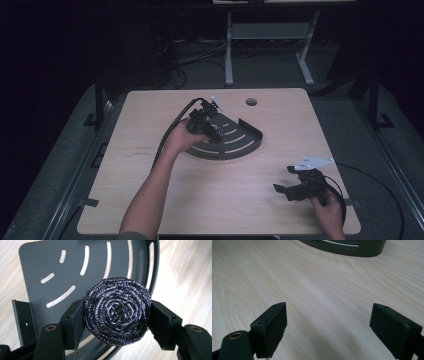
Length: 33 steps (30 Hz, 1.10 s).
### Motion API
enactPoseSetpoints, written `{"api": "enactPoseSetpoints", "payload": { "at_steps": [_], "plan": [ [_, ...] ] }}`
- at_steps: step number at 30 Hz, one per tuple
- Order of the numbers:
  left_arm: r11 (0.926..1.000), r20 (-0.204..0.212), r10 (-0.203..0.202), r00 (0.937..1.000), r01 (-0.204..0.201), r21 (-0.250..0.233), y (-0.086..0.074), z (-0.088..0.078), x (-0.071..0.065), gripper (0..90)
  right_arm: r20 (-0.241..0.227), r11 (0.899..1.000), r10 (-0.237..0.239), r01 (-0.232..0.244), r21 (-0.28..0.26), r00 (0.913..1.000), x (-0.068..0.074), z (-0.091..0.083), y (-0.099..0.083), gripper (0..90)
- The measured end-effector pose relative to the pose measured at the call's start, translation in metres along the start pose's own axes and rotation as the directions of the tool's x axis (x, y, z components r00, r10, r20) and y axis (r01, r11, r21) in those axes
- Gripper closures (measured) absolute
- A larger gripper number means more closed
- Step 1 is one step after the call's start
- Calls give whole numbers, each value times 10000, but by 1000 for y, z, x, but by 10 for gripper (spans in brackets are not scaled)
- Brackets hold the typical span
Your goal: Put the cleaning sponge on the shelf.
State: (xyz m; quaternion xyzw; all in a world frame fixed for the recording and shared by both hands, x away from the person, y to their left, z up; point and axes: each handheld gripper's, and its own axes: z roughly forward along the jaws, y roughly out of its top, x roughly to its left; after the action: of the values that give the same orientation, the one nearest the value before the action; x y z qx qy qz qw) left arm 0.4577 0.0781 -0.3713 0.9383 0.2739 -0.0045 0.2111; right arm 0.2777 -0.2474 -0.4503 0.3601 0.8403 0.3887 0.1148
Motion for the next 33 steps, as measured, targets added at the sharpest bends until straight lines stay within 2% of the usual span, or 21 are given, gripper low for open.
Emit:
{"api": "enactPoseSetpoints", "payload": {
  "at_steps": [5, 7, 13, 15, 18, 27, 30, 33],
  "plan": [
    [9999, -32, -75, 10000, 75, 119, 1, 6, 1, 339, 26, 10000, -4, 4, 0, 10000, 0, -1, 0, 138],
    [9997, -150, -30, 9999, 34, 261, 2, 10, 2, 339, 17, 10000, 8, -8, -3, 10000, 0, -1, 0, 139],
    [9988, -326, -309, 9990, 321, 376, 2, 22, 6, 338, 29, 10000, 43, -43, -4, 10000, -1, -2, 0, 138],
    [9986, -514, -285, 9983, 307, 434, 3, 25, 8, 337, 21, 10000, 37, -37, 1, 10000, -1, -2, -1, 139],
    [9985, -569, -346, 9978, 370, 412, 3, 29, 9, 337, 18, 10000, 28, -28, -2, 10000, -1, -2, -1, 139],
    [9967, -547, -628, 9965, 654, 473, 3, 43, 14, 335, 36, 10000, 12, -12, -3, 10000, -1, -2, 0, 138],
    [9955, -669, -568, 9961, 616, 722, 3, 49, 15, 335, 33, 10000, -11, 11, 8, 10000, -1, -1, 0, 138],
    [9946, -590, -676, 9960, 719, 750, 2, 54, 16, 335, 38, 10000, -54, 54, 37, 10000, 0, -1, 0, 139]
  ]
}}
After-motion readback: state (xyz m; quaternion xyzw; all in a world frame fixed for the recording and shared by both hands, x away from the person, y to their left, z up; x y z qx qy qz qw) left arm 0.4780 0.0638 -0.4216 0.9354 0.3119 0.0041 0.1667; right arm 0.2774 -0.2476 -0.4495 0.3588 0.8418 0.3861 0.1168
